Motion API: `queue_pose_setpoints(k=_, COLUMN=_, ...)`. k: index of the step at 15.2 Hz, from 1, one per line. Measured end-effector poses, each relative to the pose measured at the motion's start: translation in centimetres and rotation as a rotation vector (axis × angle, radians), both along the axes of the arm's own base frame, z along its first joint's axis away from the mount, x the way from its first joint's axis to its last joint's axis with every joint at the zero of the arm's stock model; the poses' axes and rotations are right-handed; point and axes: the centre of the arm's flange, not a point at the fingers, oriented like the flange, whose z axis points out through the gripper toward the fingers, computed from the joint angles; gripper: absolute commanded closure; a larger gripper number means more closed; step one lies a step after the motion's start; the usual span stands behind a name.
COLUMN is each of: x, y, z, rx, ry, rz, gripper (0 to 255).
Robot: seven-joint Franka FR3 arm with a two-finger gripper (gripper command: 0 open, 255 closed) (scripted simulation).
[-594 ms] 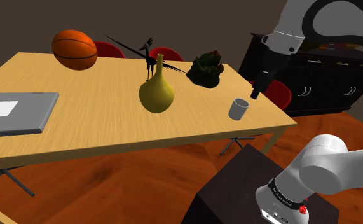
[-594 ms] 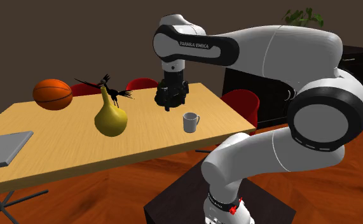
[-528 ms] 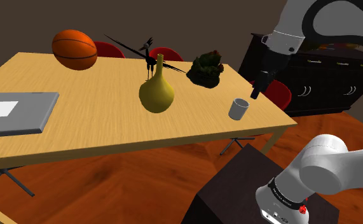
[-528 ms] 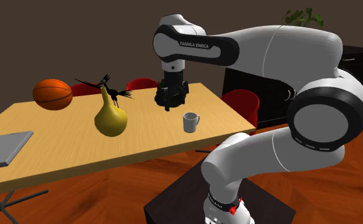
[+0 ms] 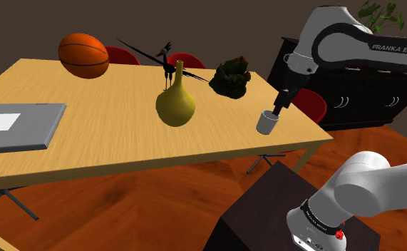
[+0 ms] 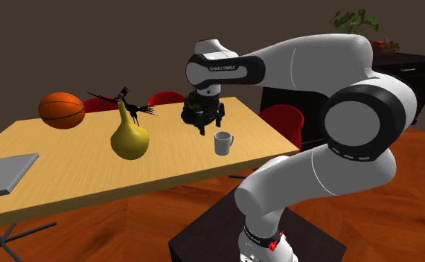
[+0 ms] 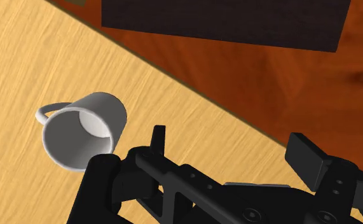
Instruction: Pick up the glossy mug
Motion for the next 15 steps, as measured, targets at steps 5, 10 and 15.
queue_pose_setpoints(k=5, x=2.4, y=-4.2, z=-4.4, rx=-0.016, ry=-0.006, rz=-0.008, gripper=0)
queue_pose_setpoints(k=10, x=5.2, y=-8.3, z=-8.8, rx=-0.033, ry=-0.012, rz=-0.016, gripper=0)
queue_pose_setpoints(k=15, x=6.3, y=-10.3, z=-11.8, rx=-0.042, ry=-0.016, rz=-0.019, gripper=0)
